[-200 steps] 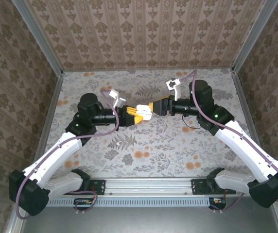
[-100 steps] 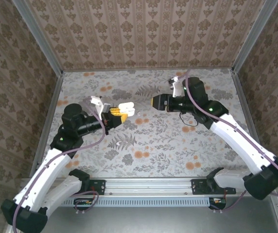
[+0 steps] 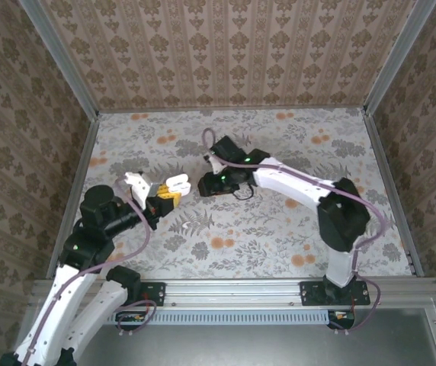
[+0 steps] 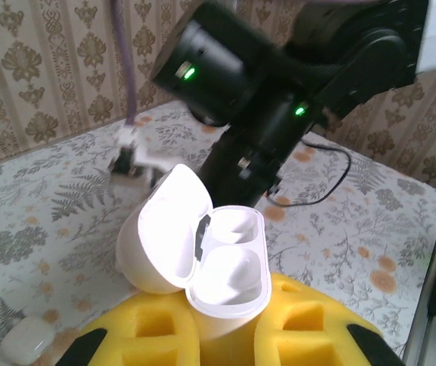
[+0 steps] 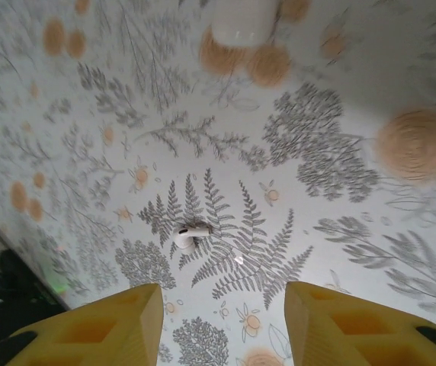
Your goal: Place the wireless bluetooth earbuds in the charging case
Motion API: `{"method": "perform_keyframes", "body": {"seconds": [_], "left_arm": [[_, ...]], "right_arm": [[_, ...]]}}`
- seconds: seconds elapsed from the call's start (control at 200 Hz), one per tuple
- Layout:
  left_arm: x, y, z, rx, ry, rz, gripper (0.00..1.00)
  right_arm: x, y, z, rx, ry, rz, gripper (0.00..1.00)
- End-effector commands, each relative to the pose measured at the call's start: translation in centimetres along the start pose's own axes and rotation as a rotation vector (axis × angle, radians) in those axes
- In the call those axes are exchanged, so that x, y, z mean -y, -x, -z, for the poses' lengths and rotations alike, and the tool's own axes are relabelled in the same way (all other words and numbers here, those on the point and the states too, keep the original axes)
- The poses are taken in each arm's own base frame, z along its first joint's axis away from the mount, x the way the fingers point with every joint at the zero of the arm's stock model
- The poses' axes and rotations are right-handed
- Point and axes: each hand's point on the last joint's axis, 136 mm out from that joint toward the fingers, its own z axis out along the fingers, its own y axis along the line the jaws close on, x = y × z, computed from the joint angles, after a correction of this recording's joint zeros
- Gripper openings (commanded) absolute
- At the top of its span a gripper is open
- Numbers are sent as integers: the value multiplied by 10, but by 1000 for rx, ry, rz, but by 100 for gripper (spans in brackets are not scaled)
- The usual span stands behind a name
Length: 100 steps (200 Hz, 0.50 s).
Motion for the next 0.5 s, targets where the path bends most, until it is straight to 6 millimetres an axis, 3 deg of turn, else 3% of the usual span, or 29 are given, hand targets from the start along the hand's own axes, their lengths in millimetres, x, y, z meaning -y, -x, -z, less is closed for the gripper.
{"method": "perform_keyframes", "body": {"seconds": [0.0,0.28,0.495], "left_arm": [[3,2,21,4,54,-59,0],[10,1,48,47,108,-103,0],[13,-2,51,32,102,-116,0]], "right_arm": [[-12,-21,-29,-98,-46,96,44],[-34,-44,-79,-160,-199,223,39],[-31,-57,-94,-170,-330,240,38]]}}
